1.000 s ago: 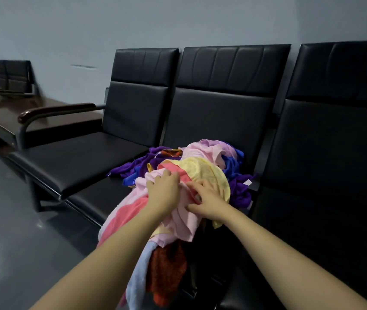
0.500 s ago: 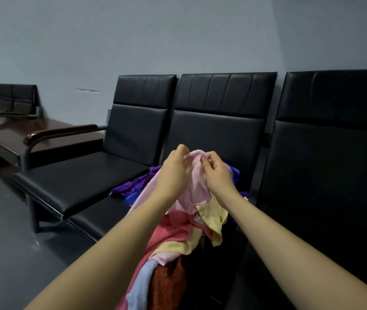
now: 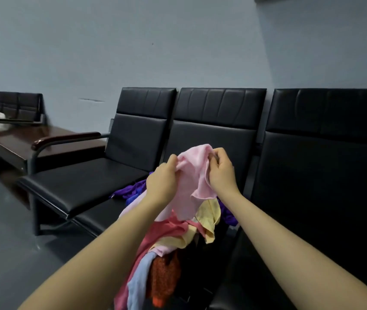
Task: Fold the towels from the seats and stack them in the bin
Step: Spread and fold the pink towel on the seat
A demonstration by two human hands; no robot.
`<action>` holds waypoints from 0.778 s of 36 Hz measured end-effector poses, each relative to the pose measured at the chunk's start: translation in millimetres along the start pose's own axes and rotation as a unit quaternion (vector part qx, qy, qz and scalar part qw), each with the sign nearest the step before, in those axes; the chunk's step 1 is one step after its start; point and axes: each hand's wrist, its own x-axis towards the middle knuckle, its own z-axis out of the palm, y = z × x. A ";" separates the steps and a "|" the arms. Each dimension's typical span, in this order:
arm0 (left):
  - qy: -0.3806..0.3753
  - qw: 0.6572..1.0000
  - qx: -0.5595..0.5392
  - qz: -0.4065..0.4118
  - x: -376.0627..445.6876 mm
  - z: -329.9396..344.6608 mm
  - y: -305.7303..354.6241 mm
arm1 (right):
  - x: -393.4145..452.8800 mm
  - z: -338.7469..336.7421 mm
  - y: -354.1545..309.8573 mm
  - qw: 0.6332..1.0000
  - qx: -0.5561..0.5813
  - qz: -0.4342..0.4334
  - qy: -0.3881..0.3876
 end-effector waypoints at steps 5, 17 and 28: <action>0.098 0.989 0.031 0.102 8.9 -22.4 26.4 | -4.0 -17.9 -9.6 0.999 -0.033 -0.018 0.026; 0.158 0.946 -0.002 0.282 3.0 -16.1 135.1 | -19.8 -130.2 -24.4 0.982 -0.091 -0.068 0.152; -0.046 0.962 -0.050 0.264 -38.0 39.5 268.6 | -50.2 -271.1 -2.2 0.900 -0.358 -0.015 0.250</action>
